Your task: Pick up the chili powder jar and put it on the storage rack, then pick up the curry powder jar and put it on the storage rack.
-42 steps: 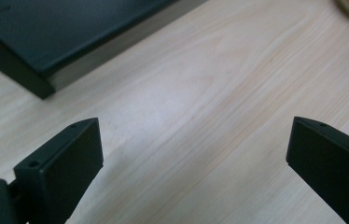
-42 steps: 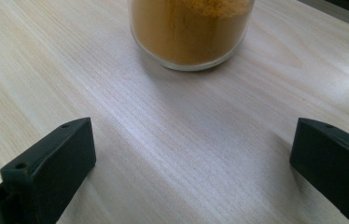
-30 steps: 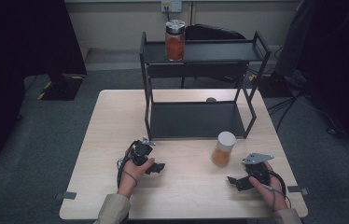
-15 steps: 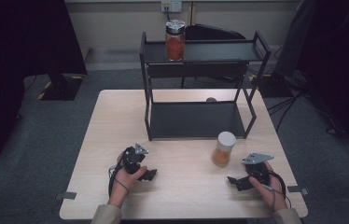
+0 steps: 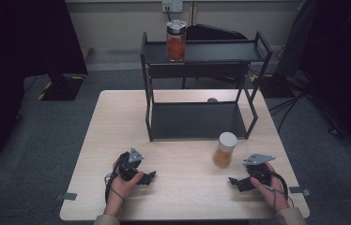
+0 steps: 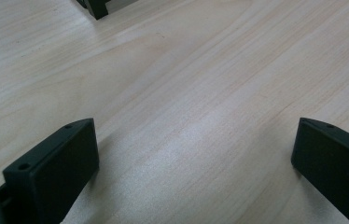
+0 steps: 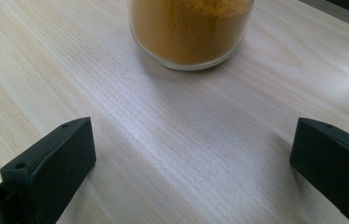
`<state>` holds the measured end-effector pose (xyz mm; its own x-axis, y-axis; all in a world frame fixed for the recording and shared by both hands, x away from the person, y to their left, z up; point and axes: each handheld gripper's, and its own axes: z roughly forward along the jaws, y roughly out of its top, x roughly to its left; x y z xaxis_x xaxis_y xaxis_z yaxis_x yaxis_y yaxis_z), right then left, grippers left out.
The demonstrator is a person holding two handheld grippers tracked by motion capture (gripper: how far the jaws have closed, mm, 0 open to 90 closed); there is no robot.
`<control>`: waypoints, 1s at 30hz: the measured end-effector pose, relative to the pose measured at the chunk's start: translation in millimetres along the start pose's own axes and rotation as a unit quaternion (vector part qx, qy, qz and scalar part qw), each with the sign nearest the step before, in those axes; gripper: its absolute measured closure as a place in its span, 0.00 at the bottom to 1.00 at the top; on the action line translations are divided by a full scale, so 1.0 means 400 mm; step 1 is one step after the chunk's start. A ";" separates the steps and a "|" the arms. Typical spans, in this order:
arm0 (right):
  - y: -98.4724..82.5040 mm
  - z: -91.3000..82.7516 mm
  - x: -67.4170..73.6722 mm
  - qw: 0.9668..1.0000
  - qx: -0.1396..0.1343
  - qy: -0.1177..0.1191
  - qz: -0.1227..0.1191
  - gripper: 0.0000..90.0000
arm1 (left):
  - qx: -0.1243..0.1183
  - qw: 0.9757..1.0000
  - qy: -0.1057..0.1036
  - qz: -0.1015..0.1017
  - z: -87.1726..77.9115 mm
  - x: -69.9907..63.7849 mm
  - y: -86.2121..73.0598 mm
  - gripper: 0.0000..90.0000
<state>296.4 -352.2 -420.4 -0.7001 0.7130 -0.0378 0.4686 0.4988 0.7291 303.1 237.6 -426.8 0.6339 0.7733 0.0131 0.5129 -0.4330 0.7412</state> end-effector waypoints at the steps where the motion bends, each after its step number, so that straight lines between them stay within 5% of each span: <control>1: 0.000 0.000 0.000 1.000 0.000 0.000 0.000 0.00 | 0.000 1.000 0.000 0.000 0.000 0.000 0.000 0.00; 16: 0.041 0.004 -0.005 1.000 0.018 0.007 -0.005 0.02 | -0.001 1.000 0.000 0.000 0.000 0.000 -0.001 0.00; 30: 0.113 -0.012 -0.010 0.999 -0.040 0.025 0.007 0.03 | -0.001 1.000 0.000 -0.001 0.000 0.000 -0.001 0.00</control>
<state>317.9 -334.8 -383.9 -0.7211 0.6928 0.0046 0.4345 0.4470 0.7819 302.9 237.7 -427.1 0.6334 0.7737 0.0121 0.5126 -0.4312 0.7425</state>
